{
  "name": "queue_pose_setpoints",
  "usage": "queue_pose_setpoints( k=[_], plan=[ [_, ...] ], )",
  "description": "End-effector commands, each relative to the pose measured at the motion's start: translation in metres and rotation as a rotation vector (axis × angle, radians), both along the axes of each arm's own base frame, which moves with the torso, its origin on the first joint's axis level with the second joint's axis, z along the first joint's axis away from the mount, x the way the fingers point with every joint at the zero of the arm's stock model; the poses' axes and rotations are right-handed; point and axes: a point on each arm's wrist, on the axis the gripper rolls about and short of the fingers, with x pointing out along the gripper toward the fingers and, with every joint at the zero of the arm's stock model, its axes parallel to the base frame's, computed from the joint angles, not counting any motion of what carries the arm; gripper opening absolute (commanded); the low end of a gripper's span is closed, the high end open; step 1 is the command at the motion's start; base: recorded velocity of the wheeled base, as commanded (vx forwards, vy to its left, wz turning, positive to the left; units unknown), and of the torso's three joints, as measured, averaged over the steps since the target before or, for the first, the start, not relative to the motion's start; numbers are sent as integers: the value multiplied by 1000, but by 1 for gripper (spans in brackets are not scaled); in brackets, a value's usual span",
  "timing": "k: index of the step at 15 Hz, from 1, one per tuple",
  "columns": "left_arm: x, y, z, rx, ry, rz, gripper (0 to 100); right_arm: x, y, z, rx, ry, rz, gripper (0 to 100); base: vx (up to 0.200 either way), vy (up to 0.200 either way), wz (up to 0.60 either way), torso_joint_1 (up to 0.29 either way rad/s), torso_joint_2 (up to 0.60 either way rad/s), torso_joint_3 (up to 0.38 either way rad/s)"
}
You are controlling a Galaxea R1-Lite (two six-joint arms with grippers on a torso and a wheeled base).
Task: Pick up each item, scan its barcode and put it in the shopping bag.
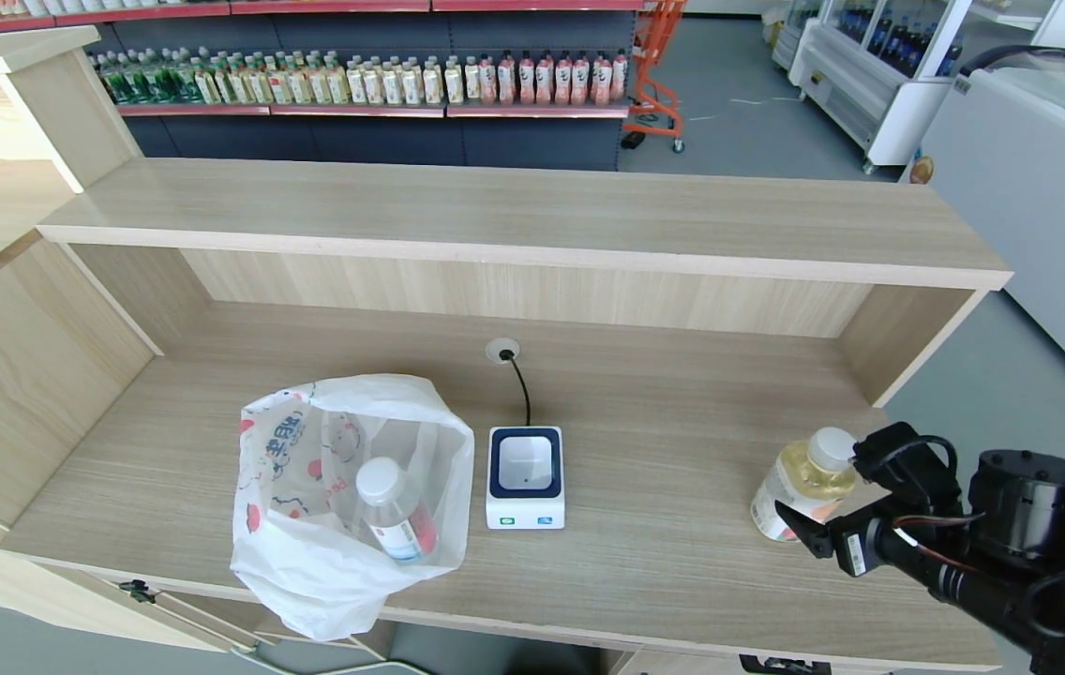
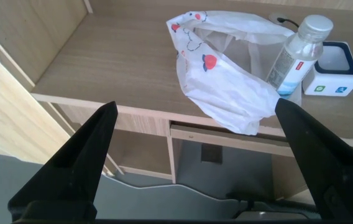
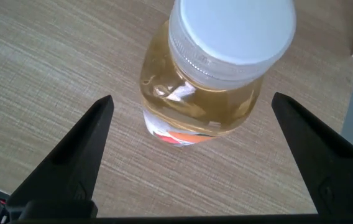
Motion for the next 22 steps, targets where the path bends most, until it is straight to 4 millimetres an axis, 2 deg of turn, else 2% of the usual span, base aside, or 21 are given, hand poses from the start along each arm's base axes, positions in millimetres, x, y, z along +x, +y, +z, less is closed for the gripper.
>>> queue_pose_setpoints(
  k=[1,6,12,13,16,18,22],
  plan=[
    [0,0,0,-1,-1,2,100,6,3,-19,-10,38,9,100,0,0,0,0,0,0],
    [0,0,0,-1,-1,2,100,16,7,-35,-14,54,20,100,0,0,0,0,0,0],
    [0,0,0,-1,-1,0,100,43,13,-36,2,-12,37,100,0,0,0,0,0,0],
    [0,0,0,-1,-1,0,100,45,15,-38,8,-9,56,0,0,0,0,0,0,0],
    [0,0,0,-1,-1,0,100,54,18,-42,14,-21,71,0,0,0,0,0,0,0],
    [0,0,0,-1,-1,2,100,61,19,-37,22,-53,81,0,0,0,0,0,0,0],
    [0,0,0,-1,-1,0,100,63,20,-33,27,-75,92,0,0,0,0,0,0,0]
  ],
)
